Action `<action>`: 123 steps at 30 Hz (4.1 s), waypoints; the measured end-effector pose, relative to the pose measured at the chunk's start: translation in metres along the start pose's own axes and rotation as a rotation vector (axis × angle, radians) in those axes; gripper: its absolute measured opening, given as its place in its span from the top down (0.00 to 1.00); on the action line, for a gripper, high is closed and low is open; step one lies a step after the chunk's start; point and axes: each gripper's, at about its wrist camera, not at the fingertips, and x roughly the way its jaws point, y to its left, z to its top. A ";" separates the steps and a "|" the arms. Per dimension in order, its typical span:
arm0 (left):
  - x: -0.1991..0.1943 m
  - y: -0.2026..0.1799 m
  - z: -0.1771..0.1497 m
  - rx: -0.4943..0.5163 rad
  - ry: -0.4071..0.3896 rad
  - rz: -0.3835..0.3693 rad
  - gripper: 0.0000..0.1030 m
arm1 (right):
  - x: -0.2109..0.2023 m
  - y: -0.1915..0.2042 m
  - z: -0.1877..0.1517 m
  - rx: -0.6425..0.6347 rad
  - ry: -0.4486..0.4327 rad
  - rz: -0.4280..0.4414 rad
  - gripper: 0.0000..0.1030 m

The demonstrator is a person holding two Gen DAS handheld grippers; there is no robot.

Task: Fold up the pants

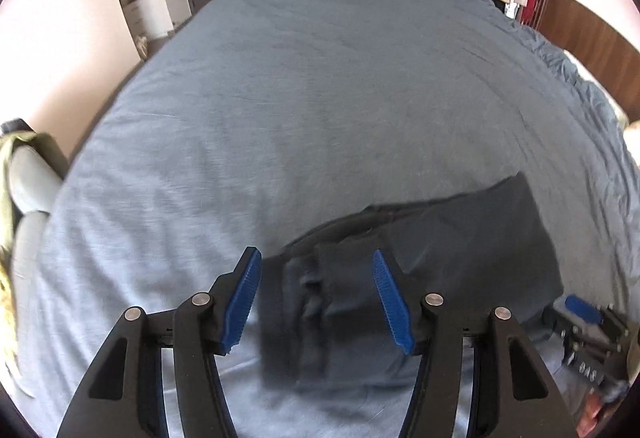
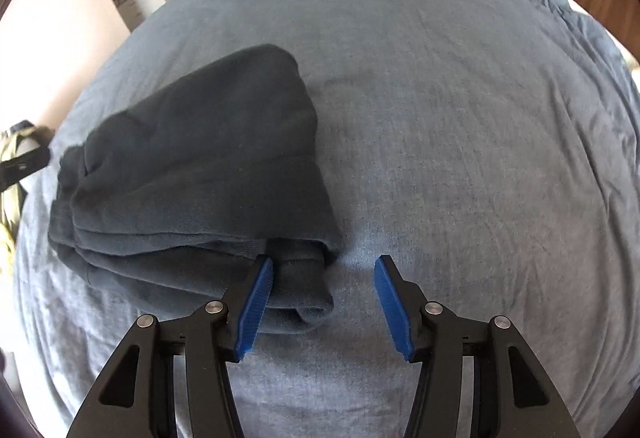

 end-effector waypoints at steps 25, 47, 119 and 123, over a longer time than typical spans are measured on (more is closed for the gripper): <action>-0.046 -0.016 -0.031 -0.108 -0.136 0.255 0.35 | -0.021 -0.026 0.013 -0.027 -0.187 -0.136 0.48; -0.111 -0.169 -0.141 -0.002 -0.266 0.088 0.09 | -0.115 -0.105 -0.052 -0.179 -0.343 0.038 0.21; -0.268 -0.266 -0.302 -0.085 -0.456 0.106 0.00 | -0.249 -0.184 -0.221 -0.154 -0.597 0.150 0.21; -0.269 -0.268 -0.301 -0.077 -0.454 0.114 0.00 | -0.249 -0.184 -0.221 -0.153 -0.595 0.150 0.21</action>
